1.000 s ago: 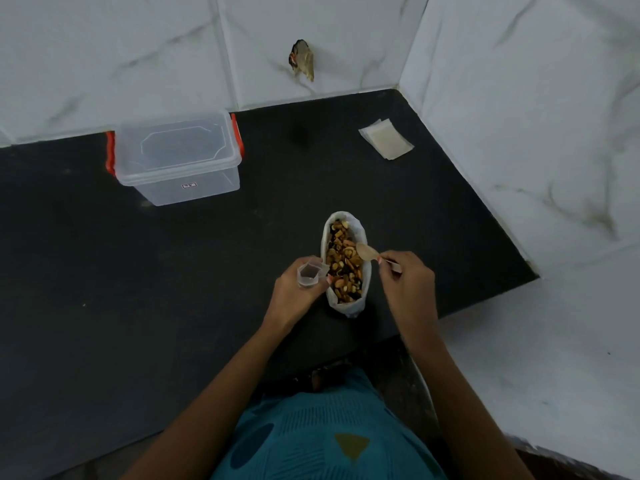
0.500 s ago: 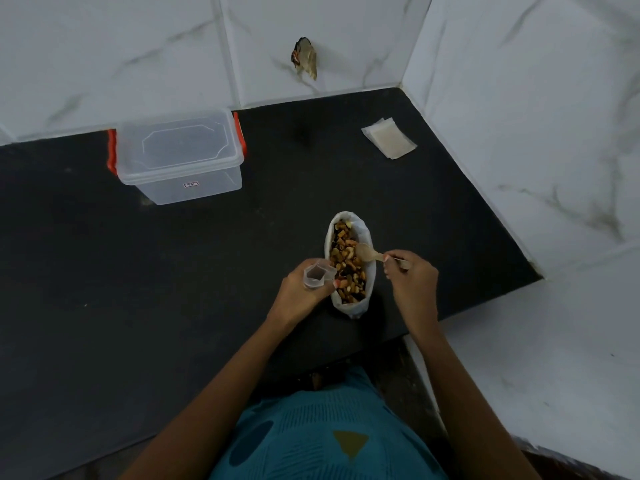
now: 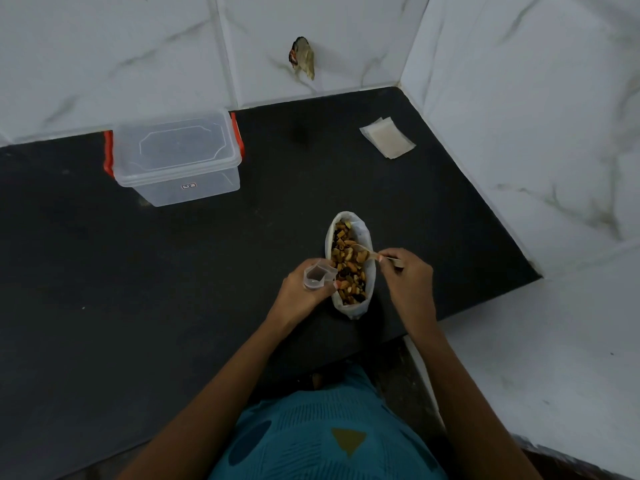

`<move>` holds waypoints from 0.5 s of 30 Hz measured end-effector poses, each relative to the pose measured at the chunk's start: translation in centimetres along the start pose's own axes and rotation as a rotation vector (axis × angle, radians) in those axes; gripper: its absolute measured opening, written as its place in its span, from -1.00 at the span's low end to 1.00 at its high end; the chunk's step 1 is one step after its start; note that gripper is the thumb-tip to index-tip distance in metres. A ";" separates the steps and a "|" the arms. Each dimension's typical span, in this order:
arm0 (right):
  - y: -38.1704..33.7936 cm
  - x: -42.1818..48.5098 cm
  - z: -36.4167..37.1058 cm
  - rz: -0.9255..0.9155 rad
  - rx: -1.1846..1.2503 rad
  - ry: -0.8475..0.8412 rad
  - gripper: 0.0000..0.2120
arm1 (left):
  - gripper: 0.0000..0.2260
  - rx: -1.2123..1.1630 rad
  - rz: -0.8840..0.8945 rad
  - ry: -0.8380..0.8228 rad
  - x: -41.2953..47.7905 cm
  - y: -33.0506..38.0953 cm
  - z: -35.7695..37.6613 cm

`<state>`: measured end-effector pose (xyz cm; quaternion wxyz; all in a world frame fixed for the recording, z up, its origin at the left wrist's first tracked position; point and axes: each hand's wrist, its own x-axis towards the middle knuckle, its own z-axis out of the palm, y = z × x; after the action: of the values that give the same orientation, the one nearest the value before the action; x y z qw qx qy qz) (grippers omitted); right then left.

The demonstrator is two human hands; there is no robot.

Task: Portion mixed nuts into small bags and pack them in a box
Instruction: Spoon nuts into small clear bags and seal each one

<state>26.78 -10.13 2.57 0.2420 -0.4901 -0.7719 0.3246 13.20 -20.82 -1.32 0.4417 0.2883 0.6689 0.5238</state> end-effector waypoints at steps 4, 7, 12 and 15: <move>-0.3 0.1 -0.8 -0.021 0.015 0.040 -0.86 | -0.73 0.009 -0.002 -0.002 0.1 -0.1 0.0; -0.4 0.1 -0.7 -0.050 -0.005 0.048 -0.85 | -0.73 0.007 -0.007 -0.009 0.2 -0.1 -0.1; -0.5 -0.2 -0.5 -0.086 -0.082 0.009 -0.83 | -0.75 0.014 0.004 -0.010 0.2 0.0 -0.2; -0.5 -0.5 -0.7 -0.132 -0.105 0.015 -0.83 | -0.76 0.007 0.011 -0.017 0.2 0.0 -0.3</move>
<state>27.13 -10.61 3.38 0.2424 -0.4525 -0.8168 0.2632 12.86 -20.80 -1.39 0.4434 0.2980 0.6652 0.5215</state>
